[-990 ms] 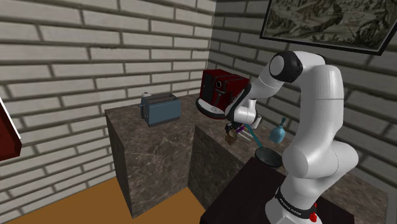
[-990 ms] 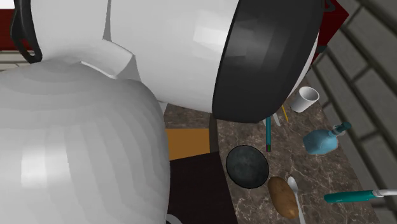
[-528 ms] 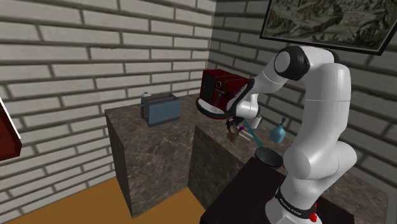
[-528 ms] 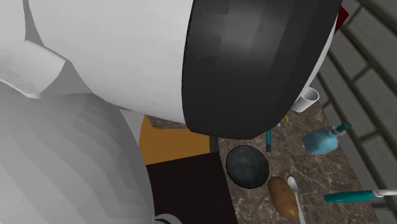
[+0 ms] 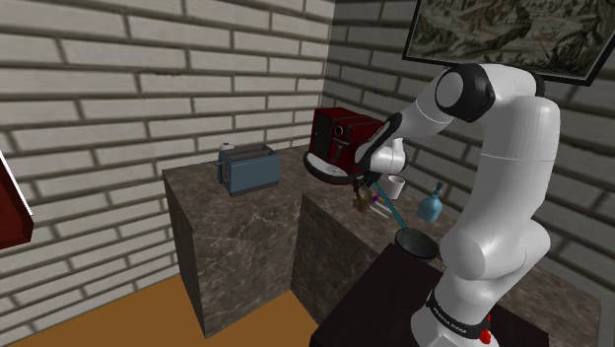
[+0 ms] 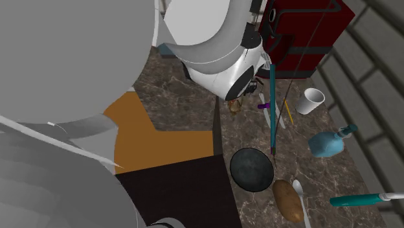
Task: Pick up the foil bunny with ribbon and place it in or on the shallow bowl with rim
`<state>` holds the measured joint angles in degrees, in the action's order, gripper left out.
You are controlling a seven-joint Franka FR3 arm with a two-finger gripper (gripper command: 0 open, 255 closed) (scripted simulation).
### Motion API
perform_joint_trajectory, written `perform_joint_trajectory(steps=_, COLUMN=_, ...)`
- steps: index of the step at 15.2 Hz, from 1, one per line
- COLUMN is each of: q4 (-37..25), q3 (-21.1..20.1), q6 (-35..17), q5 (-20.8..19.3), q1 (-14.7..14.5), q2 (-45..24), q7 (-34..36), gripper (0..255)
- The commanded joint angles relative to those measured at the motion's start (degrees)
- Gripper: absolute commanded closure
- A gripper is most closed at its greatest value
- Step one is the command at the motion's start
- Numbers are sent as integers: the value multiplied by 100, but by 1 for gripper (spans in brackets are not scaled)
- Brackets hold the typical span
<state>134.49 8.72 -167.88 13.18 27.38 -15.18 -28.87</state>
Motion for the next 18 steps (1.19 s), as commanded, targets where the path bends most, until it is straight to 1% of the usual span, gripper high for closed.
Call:
perform_joint_trajectory(steps=1, q4=222, q3=-4, q6=-39, q5=30, q1=70, q2=183, q7=-109, gripper=255)
perform_joint_trajectory(steps=4, q4=817, q3=-130, q6=-255, q5=314, q1=398, q2=559, q7=-626, gripper=255)
perform_joint_trajectory(steps=6, q4=1184, q3=-225, q6=-372, q5=591, q1=632, q2=799, q7=-1057, gripper=255)
perform_joint_trajectory(steps=9, q4=1682, q3=-366, q6=-501, q5=1162, q1=987, q2=1144, q7=-1852, gripper=255)
perform_joint_trajectory(steps=12, q4=2115, q3=-402, q6=-562, q5=1873, q1=1253, q2=1472, q7=-2792, gripper=255)
perform_joint_trajectory(steps=14, q4=2372, q3=-347, q6=-569, q5=2335, q1=1381, q2=1684, q7=-3433, gripper=255)
perform_joint_trajectory(steps=15, q4=2495, q3=-242, q6=-566, q5=2532, q1=1383, q2=1789, q7=-3735, gripper=255)
perform_joint_trajectory(steps=18, q4=2846, q3=120, q6=-537, q5=2939, q1=1419, q2=2104, q7=-4538, gripper=255)
